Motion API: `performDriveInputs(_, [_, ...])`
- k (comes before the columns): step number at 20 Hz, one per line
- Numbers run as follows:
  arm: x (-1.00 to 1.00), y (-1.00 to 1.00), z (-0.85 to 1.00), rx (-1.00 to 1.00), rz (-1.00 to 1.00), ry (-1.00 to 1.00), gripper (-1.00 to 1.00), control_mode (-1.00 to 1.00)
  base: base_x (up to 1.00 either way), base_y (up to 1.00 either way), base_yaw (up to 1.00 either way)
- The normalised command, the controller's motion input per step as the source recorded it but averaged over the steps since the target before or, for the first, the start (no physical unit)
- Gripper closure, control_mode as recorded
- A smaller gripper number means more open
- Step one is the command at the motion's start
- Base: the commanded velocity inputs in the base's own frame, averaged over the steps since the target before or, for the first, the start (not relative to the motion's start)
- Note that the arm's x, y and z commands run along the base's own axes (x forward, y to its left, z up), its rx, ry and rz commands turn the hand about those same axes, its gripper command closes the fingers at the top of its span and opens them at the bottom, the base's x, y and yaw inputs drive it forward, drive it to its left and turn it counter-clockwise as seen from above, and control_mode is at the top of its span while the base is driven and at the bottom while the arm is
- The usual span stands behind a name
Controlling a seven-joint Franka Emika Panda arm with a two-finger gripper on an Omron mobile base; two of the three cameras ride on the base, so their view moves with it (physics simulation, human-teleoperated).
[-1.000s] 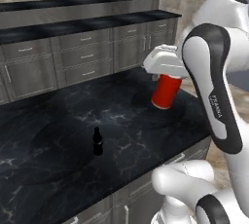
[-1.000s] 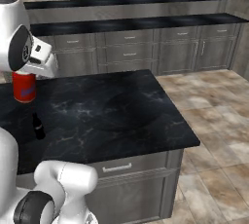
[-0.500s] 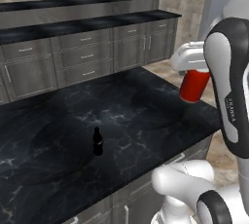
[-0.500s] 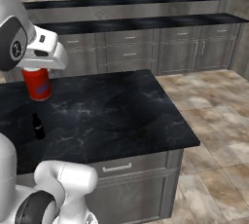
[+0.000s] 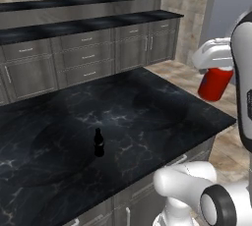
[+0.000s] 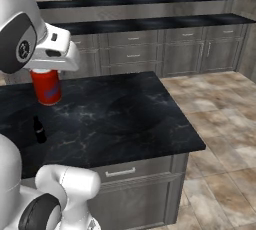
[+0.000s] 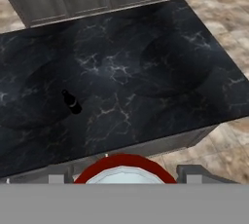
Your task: Move the drinks to the dining counter.
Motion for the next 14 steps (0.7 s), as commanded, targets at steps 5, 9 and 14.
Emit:
performDriveInputs(5, [-0.09,0.0,0.0,0.0,0.0,0.0,1.0,-1.0,0.0,0.0,0.0])
performDriveInputs(9, [-0.04,-0.04,0.0,0.0,0.0,0.0,1.0,-1.0,0.0,0.0,0.0])
performDriveInputs(14, [-0.2,-0.01,0.0,0.0,0.0,0.0,1.0,1.0,-0.27,0.03,0.0])
